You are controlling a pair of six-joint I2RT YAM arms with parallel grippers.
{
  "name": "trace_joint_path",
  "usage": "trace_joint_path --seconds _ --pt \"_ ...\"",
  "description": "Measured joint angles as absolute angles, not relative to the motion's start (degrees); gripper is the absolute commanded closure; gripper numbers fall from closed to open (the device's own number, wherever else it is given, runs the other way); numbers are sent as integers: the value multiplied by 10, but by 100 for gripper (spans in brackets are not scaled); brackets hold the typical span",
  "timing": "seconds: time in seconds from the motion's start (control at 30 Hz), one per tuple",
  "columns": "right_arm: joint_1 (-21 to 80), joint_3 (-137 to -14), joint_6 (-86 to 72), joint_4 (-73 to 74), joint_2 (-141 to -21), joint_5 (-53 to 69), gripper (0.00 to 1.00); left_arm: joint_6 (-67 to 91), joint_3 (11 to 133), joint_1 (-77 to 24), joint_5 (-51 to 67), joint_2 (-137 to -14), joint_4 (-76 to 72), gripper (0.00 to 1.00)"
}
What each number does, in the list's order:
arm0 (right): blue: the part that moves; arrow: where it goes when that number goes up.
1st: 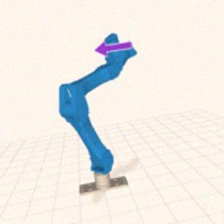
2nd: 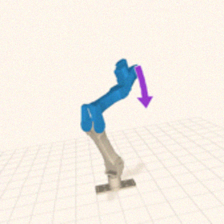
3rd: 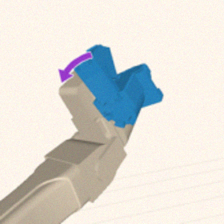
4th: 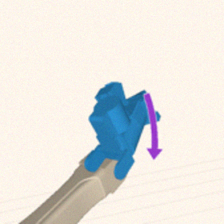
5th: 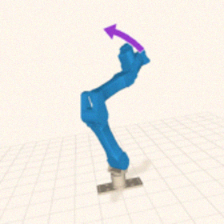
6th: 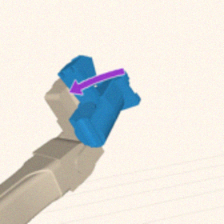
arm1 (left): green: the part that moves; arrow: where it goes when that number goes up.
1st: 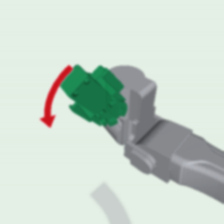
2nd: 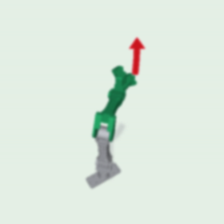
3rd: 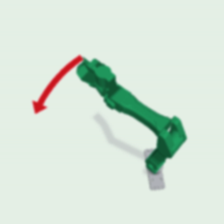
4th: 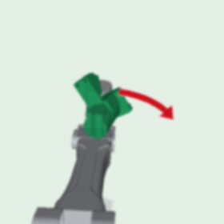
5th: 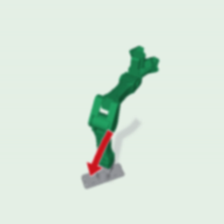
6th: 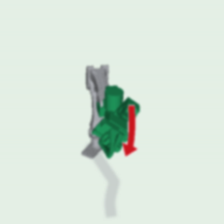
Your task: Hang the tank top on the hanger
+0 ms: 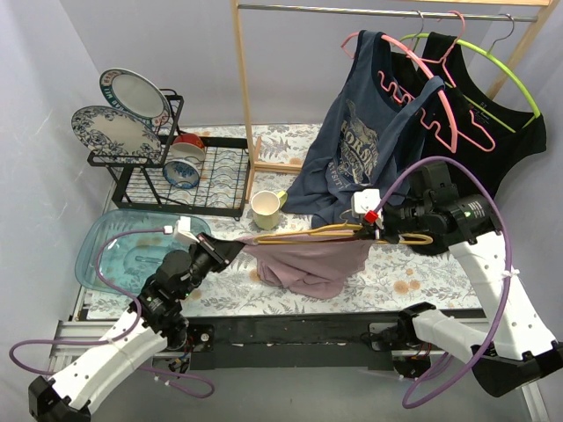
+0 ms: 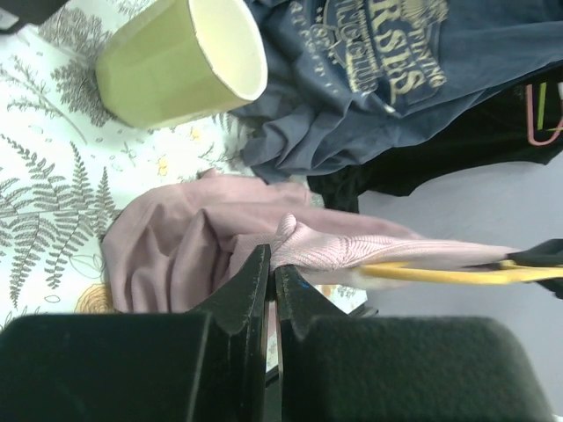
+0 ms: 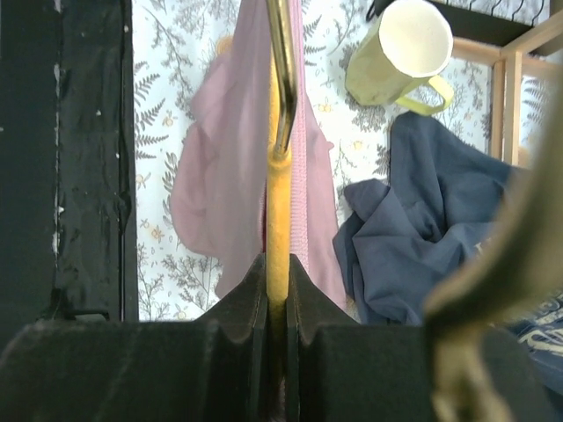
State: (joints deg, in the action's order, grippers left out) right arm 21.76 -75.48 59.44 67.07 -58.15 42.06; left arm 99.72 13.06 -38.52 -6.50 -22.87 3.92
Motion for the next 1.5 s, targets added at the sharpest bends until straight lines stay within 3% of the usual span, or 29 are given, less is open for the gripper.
trace_joint_path --seconds 0.73,0.97,1.37,1.5 --pt "209 -705 602 631 -579 379 99 957 183 -375 -22 -164 145 100" --pt "205 -675 639 651 -585 384 99 961 218 -372 52 -260 71 100" --pt "203 -675 642 640 -602 416 99 1009 285 -371 290 -461 -119 100" --pt "203 -675 636 632 -603 418 99 999 333 -370 329 -483 -107 50"
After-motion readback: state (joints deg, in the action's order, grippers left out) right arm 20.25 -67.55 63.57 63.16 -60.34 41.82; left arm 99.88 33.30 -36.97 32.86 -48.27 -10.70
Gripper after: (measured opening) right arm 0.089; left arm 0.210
